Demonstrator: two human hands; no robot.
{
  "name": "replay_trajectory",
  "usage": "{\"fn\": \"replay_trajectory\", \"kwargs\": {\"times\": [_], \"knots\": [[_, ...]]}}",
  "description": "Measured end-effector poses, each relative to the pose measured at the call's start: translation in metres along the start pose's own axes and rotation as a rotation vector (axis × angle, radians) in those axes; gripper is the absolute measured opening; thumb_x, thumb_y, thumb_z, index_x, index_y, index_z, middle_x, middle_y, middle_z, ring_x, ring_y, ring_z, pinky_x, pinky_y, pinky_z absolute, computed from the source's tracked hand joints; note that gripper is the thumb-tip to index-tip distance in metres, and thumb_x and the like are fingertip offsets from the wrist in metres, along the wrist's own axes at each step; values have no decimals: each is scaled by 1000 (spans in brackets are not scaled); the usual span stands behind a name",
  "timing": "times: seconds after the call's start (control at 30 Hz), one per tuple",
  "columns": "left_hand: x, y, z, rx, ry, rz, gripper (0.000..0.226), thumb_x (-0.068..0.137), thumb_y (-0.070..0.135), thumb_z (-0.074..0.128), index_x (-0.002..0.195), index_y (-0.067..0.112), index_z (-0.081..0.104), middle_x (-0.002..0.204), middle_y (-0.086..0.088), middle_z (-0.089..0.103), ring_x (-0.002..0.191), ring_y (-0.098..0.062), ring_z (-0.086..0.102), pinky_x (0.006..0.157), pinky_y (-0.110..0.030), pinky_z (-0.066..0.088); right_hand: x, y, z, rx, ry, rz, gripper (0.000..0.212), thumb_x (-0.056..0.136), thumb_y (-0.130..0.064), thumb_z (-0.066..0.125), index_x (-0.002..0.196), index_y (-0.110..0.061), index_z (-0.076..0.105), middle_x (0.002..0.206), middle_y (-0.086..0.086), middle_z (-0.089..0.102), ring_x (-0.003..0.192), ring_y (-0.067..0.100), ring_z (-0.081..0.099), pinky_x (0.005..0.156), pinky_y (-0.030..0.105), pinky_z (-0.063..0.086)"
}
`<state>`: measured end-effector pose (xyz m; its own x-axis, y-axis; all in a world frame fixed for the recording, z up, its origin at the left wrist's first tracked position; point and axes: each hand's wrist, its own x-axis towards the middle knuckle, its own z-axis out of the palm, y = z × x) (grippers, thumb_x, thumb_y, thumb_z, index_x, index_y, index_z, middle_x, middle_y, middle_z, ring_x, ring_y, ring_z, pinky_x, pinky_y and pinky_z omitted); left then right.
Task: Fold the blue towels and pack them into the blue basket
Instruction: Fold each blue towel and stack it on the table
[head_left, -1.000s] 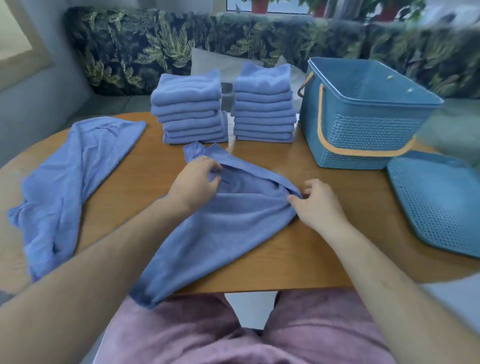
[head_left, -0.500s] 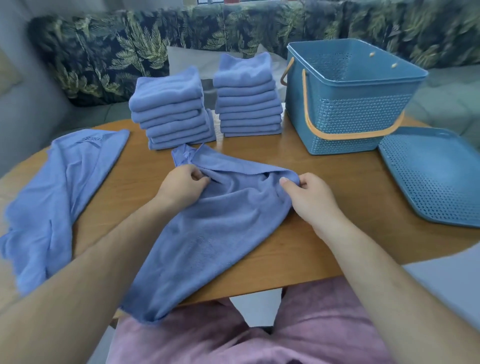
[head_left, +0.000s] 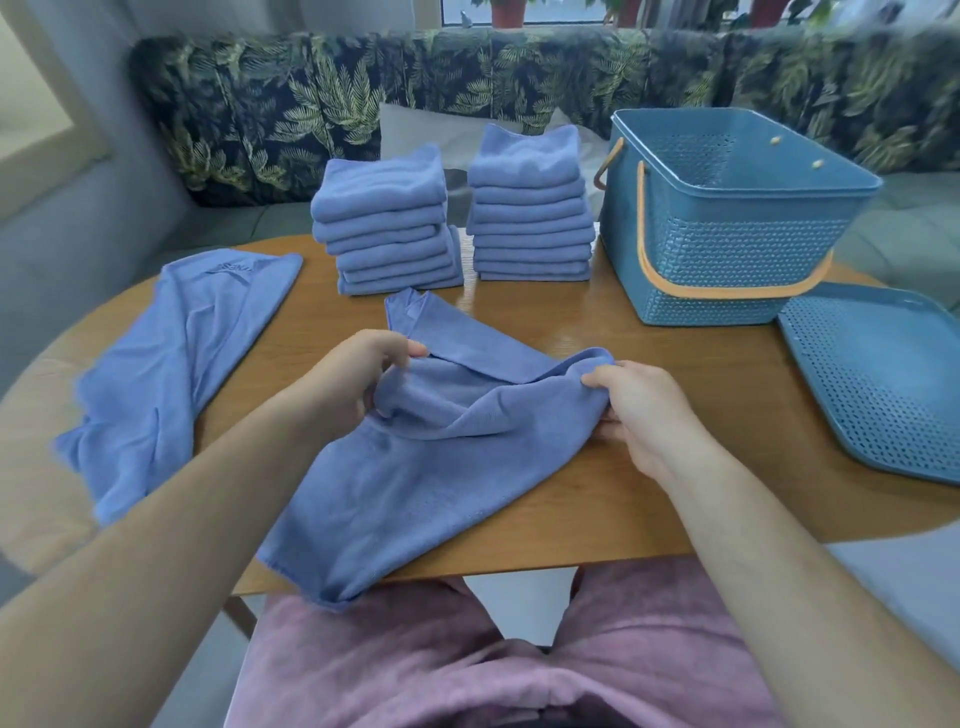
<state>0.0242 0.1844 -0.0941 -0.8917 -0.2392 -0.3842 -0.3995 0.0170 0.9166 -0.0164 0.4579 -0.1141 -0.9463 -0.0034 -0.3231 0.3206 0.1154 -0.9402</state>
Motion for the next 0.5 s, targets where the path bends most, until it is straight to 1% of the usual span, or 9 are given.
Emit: {"fn": "replay_trajectory", "kwargs": {"times": [0.07,0.1,0.17,0.27,0.3,0.37,0.43,0.47,0.5], "knots": [[2,6,-3,-104,38,74,19,86,11,66,99,17,78,109,2,73,107,-16,65,93,-31,52,-1,-7,-3,22,-12,-1,20,86,-11,61,100,-6,73,109,18,74,101,30,71,86,43,58],[3,10,-5,-130,70,133,17,89,9,67,100,16,78,106,0,76,106,-17,67,95,-31,53,-1,-12,-4,31,-19,-21,19,87,-9,60,101,-4,73,109,19,74,99,28,72,82,41,59],[4,22,-10,-176,114,223,15,92,6,66,100,15,76,99,-3,76,98,-18,69,85,-29,57,-2,-24,-7,49,-28,-79,18,90,-7,60,101,-1,73,107,20,74,91,26,72,75,37,59],[-1,45,-19,-239,145,270,12,91,12,69,102,17,73,94,-1,73,86,-15,68,67,-23,55,-3,-47,-11,71,-42,-170,14,93,-9,61,97,-7,73,102,18,75,84,23,69,72,35,55],[-4,54,-22,-264,165,276,13,90,15,71,102,18,73,95,0,72,86,-15,68,67,-24,55,-3,-57,-11,83,-41,-193,13,93,-10,61,97,-10,73,100,16,75,84,22,68,72,35,54],[-10,73,-31,-321,177,283,17,85,16,74,103,16,73,100,-2,72,88,-17,67,74,-27,54,-5,-78,-13,111,-42,-241,10,94,-13,63,96,-14,73,97,13,75,82,21,67,73,33,52],[-18,92,-38,-385,123,282,28,83,16,75,109,9,72,110,-7,70,90,-17,67,78,-27,54,-8,-102,-13,155,-23,-281,6,94,-14,65,93,-14,70,87,9,72,74,18,64,63,25,49],[-22,102,-41,-409,95,287,26,85,14,73,110,8,70,111,-7,70,89,-16,67,77,-26,55,-10,-114,-13,178,-6,-295,4,93,-15,66,95,-12,69,85,8,71,71,17,63,60,23,47],[-26,112,-43,-427,80,293,22,88,10,69,110,9,68,113,-5,70,91,-15,68,77,-25,55,-12,-126,-13,204,10,-305,14,89,-17,70,100,-9,69,88,9,71,73,18,63,61,24,47]]}}
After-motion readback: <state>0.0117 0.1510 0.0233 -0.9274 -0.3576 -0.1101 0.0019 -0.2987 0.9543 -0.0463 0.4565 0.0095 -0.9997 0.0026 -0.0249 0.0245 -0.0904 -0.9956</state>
